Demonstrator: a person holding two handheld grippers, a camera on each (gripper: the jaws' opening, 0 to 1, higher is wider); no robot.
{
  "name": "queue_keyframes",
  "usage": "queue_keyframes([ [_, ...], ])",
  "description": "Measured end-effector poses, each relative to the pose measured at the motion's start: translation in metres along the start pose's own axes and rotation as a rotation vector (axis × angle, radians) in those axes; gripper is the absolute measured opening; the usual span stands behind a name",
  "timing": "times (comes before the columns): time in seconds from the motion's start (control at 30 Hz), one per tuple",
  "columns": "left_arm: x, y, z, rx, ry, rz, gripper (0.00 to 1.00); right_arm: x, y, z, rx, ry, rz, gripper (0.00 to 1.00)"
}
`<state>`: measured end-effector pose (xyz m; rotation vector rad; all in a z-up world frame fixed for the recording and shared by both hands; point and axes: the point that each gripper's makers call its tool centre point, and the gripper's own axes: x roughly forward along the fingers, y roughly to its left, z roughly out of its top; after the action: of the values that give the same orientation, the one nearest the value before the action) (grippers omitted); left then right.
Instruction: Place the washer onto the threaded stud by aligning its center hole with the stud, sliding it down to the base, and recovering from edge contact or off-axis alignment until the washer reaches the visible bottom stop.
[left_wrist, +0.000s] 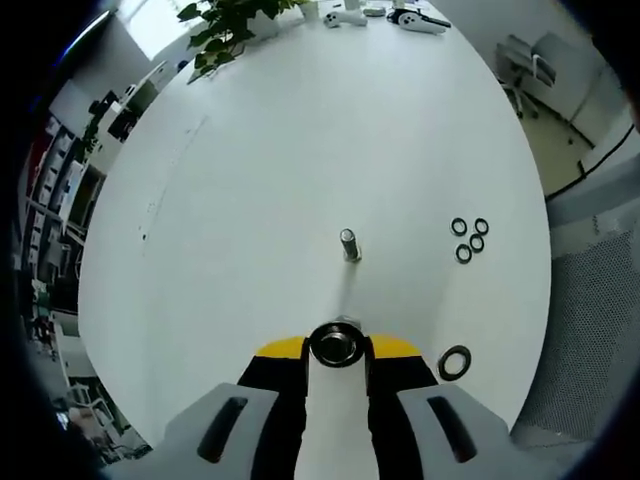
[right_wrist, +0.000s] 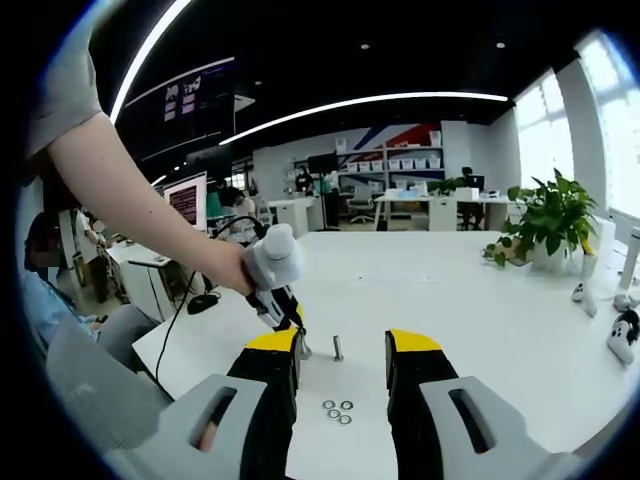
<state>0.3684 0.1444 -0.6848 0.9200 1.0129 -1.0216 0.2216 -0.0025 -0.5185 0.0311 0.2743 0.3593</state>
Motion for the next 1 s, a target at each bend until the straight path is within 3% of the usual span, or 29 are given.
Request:
queue_keyframes([
  [0.7,-0.007,0.001,0.003,-0.012,-0.018,0.023,0.21,0.0,0.002,0.001,0.002,-0.006,0.01,0.36],
  [0.87,-0.012,0.004,-0.001,-0.053,-0.04,0.038,0.23,0.0,0.002,0.0,-0.002,-0.003,0.014,0.36],
  [1.0,-0.012,0.001,-0.013,-0.11,-0.05,0.034,0.24,0.0,0.003,0.0,-0.003,-0.003,0.015,0.36],
])
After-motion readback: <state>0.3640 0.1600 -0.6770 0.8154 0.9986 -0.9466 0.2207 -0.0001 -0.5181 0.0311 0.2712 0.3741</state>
